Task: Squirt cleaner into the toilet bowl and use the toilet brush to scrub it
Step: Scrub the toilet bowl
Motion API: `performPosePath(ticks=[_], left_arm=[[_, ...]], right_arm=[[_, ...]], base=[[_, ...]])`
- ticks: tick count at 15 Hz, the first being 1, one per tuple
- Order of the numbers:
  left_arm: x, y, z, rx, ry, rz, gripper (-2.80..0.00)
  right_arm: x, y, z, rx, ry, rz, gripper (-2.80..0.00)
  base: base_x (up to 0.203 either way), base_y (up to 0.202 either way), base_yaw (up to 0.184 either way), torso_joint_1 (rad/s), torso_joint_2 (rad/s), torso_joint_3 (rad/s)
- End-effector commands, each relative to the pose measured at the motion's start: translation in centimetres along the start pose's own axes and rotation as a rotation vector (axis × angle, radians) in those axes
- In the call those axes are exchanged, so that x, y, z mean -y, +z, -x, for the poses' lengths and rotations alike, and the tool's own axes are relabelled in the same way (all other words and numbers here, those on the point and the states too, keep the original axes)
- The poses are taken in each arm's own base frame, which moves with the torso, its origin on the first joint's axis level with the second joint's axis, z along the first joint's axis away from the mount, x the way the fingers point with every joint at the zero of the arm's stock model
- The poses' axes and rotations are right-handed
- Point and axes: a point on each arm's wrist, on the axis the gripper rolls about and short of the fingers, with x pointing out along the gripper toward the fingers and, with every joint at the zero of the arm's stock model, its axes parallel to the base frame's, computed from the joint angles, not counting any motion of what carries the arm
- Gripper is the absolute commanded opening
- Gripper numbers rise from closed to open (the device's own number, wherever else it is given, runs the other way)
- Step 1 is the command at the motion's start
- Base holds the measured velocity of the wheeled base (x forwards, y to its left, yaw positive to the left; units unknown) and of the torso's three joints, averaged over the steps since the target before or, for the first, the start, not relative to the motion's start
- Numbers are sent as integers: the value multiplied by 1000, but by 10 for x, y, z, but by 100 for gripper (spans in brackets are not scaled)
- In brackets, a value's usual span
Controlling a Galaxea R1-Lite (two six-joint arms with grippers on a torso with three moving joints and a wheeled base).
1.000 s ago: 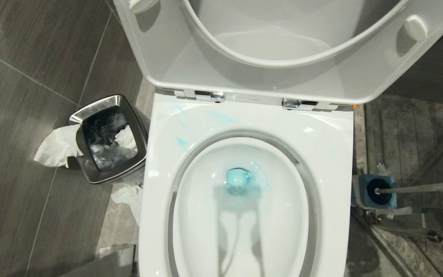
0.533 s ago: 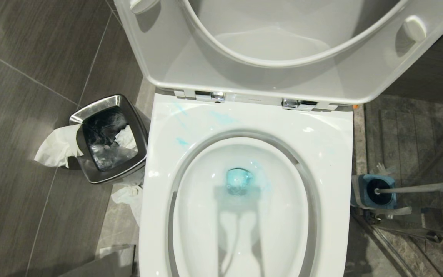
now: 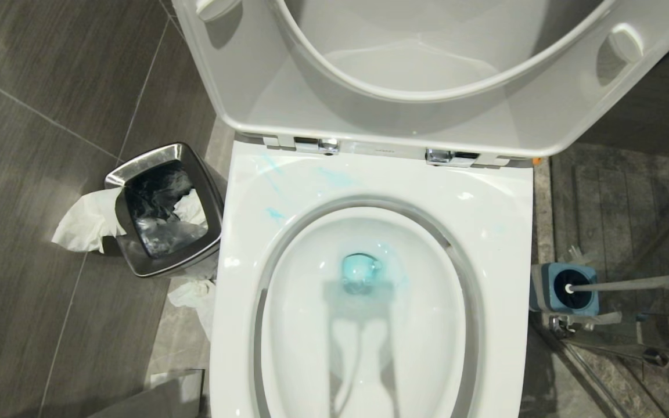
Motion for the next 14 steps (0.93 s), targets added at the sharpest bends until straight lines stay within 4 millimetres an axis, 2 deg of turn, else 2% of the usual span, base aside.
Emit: performPosePath(ticks=[1,4,9,14], left_arm=[[0,0,0,-2,0,0,-280],[0,0,0,-2,0,0,-280],[0,0,0,-2,0,0,-280],[0,0,0,-2,0,0,-280]], right_arm=[[-2,-16,3,-49,-4,-13,-280],[0,-17,7,-32,-41,-65,-280],[-2,-36,19,-181,-125,-58,-280],[-5,-51,31,-269,-135,-65,-280]], base=[[0,0,0,0,0,0],[0,0,0,0,0,0],[0,0,0,0,0,0],[0,0,0,0,0,0]])
